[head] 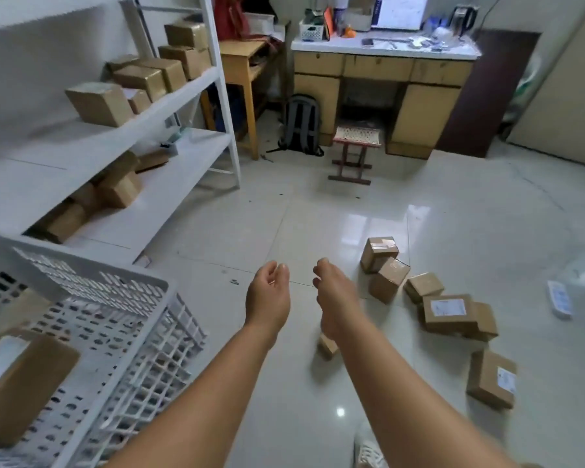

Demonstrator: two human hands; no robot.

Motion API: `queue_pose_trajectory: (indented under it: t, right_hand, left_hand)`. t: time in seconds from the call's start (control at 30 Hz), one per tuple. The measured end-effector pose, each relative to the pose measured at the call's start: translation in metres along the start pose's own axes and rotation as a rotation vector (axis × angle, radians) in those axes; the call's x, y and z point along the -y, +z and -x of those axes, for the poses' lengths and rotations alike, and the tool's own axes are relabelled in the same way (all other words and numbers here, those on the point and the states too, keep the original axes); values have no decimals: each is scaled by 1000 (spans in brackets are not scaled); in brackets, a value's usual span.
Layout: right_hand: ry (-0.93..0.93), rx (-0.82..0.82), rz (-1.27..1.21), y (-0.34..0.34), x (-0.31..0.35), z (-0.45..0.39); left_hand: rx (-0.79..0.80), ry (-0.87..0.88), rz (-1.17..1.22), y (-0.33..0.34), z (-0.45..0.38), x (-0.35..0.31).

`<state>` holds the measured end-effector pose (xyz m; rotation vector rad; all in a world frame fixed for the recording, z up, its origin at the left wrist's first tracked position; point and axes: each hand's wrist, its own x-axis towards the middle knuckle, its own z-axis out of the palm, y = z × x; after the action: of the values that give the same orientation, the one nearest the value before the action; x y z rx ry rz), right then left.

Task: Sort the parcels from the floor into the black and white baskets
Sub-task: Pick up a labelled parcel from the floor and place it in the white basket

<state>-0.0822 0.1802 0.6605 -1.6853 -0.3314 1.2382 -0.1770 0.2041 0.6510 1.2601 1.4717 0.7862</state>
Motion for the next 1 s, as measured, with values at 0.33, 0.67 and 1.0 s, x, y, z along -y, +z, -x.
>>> queue_pose_trajectory:
  t: [0.33, 0.67, 1.0]
  right_hand:
    - [116, -143, -100, -129, -1, -94]
    - [285, -140, -26, -188, -13, -209]
    - [381, -114, 198, -183, -103, -337]
  left_hand:
    - [137, -250, 3, 146, -23, 8]
    - [79, -501, -58, 236, -87, 64]
    - [49, -719, -95, 278, -174, 193]
